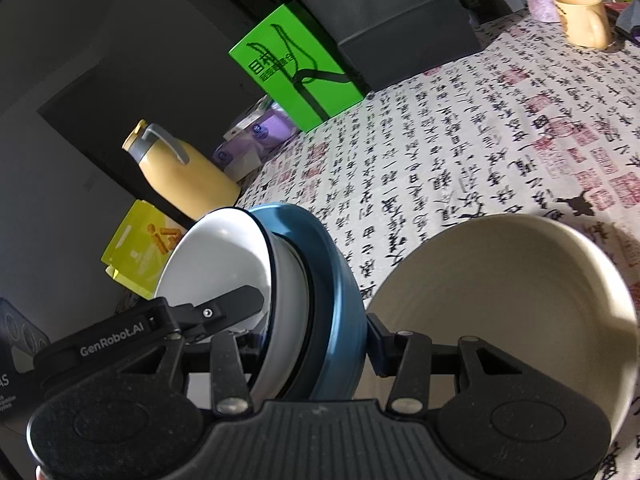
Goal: Organize plates and bowls
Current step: 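Carry the blue bowl onto the stack of cream plates with both grippers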
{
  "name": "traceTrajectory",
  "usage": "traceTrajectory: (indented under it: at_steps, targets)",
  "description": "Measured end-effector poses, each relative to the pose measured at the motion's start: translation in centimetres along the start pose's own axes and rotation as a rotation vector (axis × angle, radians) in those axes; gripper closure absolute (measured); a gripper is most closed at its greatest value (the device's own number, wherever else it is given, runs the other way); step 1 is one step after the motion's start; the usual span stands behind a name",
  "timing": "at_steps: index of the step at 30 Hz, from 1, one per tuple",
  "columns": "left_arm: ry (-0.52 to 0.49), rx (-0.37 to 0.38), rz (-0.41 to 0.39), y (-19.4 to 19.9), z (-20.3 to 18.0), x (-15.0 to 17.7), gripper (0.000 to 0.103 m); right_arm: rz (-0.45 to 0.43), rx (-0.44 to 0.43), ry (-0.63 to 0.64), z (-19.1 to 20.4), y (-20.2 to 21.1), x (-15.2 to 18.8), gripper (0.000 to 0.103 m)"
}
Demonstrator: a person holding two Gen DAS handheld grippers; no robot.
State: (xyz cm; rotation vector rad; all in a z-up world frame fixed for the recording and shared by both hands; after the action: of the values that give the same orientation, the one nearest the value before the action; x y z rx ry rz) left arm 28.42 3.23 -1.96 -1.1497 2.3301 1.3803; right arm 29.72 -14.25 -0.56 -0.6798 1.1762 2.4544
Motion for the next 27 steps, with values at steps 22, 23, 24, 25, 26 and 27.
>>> traceTrajectory:
  at_steps: [22,23,24,25,26,27]
  targets:
    - [-0.074,0.048,0.084,-3.4,-5.7,3.2,0.051,-0.063,0.071,-0.087,-6.2,4.4,0.2,0.058]
    - [-0.078,0.049,0.088,-3.6,-5.9,3.3,0.051,-0.065,0.073,-0.092,-6.5,4.5,0.2,0.058]
    - [-0.082,0.049,0.092,-3.7,-6.1,3.5,0.051,-0.066,0.076,-0.095,-6.7,4.6,0.3,0.058]
    - [-0.083,0.051,0.097,-3.9,-6.3,3.6,0.051,-0.067,0.079,-0.099,-6.9,4.8,0.4,0.058]
    - [-0.084,0.055,0.102,-4.0,-6.4,3.7,0.051,-0.068,0.082,-0.101,-7.2,4.9,0.4,0.058]
    - [-0.084,0.058,0.108,-4.2,-6.6,3.9,0.051,-0.069,0.087,-0.104,-7.3,4.9,0.4,0.058]
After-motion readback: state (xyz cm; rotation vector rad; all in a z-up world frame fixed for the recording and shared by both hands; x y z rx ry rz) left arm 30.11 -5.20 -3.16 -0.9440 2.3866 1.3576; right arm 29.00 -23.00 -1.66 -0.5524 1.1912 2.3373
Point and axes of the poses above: each gripper's, at about its wrist camera, not at the fingertips, and y roughly against the way its jaws point, z to its left, x to its underside, the point moved 8 cm from there along -y, roughly the way its jaws point, and after that the axes turned 7 degrees about y, right-handed, at the moved point
